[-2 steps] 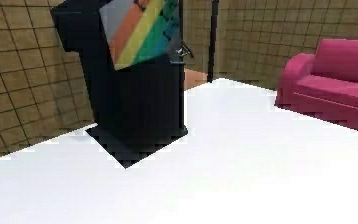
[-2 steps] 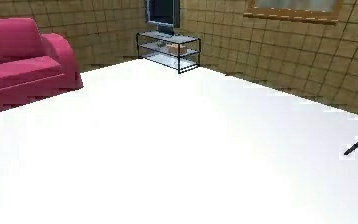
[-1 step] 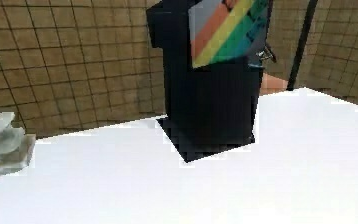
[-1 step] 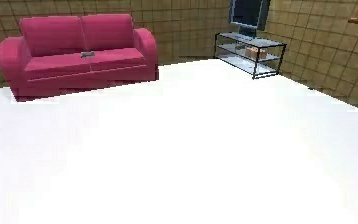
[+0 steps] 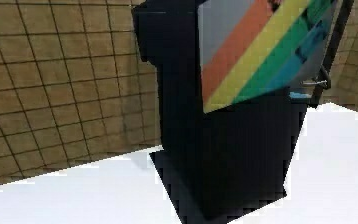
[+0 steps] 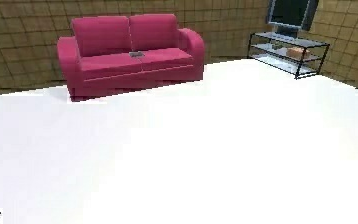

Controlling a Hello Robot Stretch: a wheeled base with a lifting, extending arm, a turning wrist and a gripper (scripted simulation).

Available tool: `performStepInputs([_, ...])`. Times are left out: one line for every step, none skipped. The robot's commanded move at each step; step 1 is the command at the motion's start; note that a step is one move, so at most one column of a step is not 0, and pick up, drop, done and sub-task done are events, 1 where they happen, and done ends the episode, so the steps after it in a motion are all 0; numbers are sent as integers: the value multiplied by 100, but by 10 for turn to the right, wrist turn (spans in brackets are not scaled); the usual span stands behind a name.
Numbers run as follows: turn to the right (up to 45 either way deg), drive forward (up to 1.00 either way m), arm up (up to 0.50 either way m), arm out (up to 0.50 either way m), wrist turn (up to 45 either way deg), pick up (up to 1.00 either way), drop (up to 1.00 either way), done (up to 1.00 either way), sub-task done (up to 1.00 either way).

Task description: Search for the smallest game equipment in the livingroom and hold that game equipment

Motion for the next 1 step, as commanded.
performStepInputs([-450, 0, 0, 0, 0, 0, 0, 0, 0])
